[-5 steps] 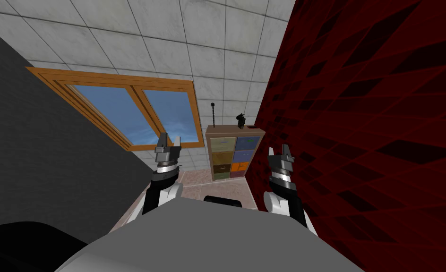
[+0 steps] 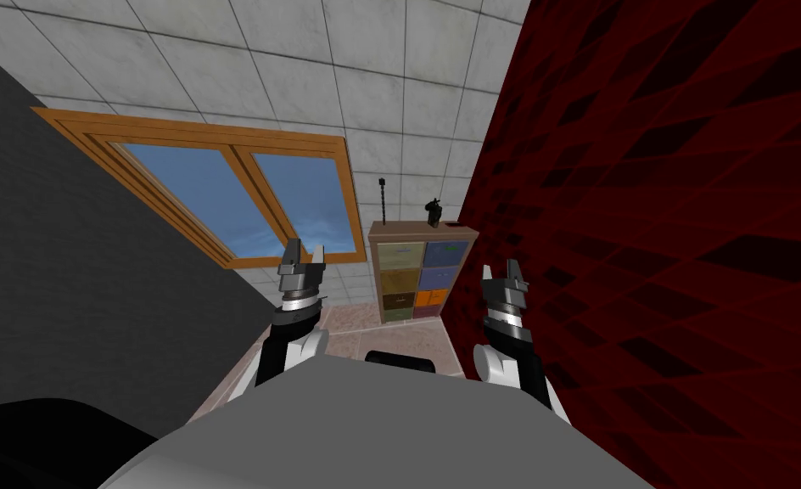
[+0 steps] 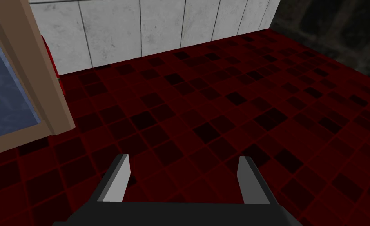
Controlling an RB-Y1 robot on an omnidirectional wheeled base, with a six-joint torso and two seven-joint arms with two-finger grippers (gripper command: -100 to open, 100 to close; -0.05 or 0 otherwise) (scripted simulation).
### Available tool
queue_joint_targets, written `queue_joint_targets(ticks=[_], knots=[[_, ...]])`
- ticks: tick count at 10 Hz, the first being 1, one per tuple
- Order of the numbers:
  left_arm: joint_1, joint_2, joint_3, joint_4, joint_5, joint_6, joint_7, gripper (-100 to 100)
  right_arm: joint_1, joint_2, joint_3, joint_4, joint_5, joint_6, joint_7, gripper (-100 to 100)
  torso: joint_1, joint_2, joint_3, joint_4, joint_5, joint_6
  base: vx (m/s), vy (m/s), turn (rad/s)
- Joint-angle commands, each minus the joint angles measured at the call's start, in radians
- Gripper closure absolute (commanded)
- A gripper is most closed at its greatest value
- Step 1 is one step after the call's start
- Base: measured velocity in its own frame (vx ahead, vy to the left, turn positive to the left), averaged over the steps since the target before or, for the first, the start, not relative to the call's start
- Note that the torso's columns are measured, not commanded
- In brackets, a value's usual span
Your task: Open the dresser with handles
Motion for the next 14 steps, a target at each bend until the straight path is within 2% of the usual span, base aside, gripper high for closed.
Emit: queue_joint_targets(ticks=[1,4,5,6,8,9,10,11,14], knots=[[0.0,0.0,0.0,0.0,0.0,0.0,0.0,0,0.0,0.0,0.0,0.0,0.0,0.0,0.0,0,0.0,0.074,-0.147,0.074,0.0,0.0,0.0,0.0,0.0],[0.0,0.0,0.0,0.0,0.0,0.0,0.0,0,0.0,0.0,0.0,0.0,0.0,0.0,0.0,0,0.0,0.296,-0.59,0.295,0.0,0.0,0.0,0.0,0.0],[0.0,0.0,0.0,0.0,0.0,0.0,0.0,0,0.0,-0.042,0.003,0.007,-0.007,-0.006,-0.022,-100,0.0,0.369,-0.738,0.369,0.0,0.0,0.008,0.003,0.021],[0.0,0.0,0.0,0.0,0.0,0.0,0.0,0,0.0,-0.071,0.006,0.013,-0.014,-0.012,-0.045,-100,0.0,0.403,-0.807,0.402,0.0,0.0,0.008,0.005,0.031],[0.0,0.0,0.0,0.0,0.0,0.0,0.0,0,-0.001,-0.124,0.015,0.033,-0.036,-0.03,-0.105,-100,0.0,0.414,-0.831,0.415,0.0,0.0,0.012,0.01,0.045],[0.0,0.0,0.0,0.0,0.0,0.0,0.0,0,-0.001,-0.124,0.015,0.033,-0.036,-0.03,-0.113,-100,0.0,0.415,-0.832,0.415,0.0,0.0,0.012,0.008,0.015],[0.0,0.0,0.0,0.0,0.0,0.0,0.0,0,-0.001,-0.144,0.021,0.045,-0.05,-0.042,-0.153,-100,0.0,0.416,-0.832,0.416,0.0,0.0,0.012,0.011,0.034],[0.0,0.0,0.0,0.0,0.0,0.0,0.0,0,-0.001,-0.144,0.021,0.045,-0.05,-0.042,-0.157,-100,0.0,0.416,-0.832,0.416,0.0,0.0,0.01,0.007,0.02],[0.0,0.0,0.0,0.0,0.0,0.0,0.0,0,0.0,-0.175,0.034,0.073,-0.083,-0.07,-0.245,-100,0.0,0.416,-0.832,0.416,0.0,0.0,0.012,0.006,0.038]])
